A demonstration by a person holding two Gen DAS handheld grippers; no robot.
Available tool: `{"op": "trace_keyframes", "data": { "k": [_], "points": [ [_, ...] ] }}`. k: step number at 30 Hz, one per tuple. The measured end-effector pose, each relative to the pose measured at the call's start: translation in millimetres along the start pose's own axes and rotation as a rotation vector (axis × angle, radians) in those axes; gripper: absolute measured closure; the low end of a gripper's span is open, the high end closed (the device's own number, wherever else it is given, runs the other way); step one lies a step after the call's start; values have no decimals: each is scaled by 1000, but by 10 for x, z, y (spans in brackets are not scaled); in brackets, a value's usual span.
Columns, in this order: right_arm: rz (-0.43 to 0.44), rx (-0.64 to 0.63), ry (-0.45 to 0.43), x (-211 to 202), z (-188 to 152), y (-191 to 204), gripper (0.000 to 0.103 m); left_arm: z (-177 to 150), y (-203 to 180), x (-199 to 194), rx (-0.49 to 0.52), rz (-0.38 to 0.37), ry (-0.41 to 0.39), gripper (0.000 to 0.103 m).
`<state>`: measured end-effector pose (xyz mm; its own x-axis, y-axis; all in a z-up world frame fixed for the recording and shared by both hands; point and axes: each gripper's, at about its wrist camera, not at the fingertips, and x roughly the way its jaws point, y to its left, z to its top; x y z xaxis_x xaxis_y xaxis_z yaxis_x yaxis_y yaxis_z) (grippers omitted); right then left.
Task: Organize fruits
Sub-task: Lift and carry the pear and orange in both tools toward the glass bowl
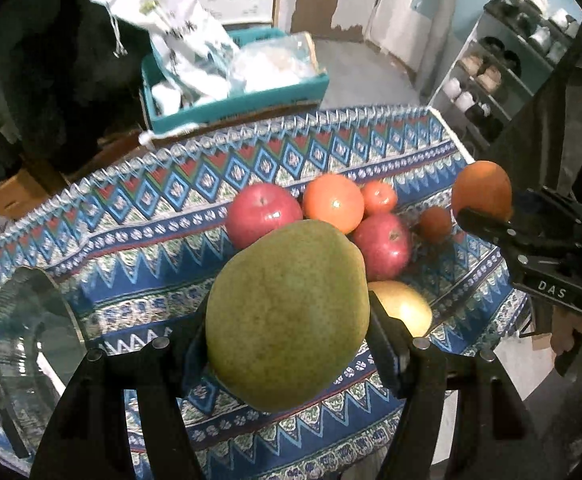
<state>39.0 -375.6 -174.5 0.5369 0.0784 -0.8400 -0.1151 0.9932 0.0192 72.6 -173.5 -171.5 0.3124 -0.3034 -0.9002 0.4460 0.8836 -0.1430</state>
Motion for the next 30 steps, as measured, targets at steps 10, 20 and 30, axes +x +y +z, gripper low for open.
{"op": "trace_keyframes", "data": {
  "k": [10, 20, 30],
  "points": [
    [17, -10, -105, -362, 210, 151, 37, -41, 82, -467, -6, 8, -93, 33],
    [63, -38, -171, -635, 377, 406, 37, -83, 263, -904, -21, 21, -185, 33],
    [128, -67, -226, -845, 582, 723, 37, -163, 396, -1239, -16, 33, -255, 33]
  ]
}}
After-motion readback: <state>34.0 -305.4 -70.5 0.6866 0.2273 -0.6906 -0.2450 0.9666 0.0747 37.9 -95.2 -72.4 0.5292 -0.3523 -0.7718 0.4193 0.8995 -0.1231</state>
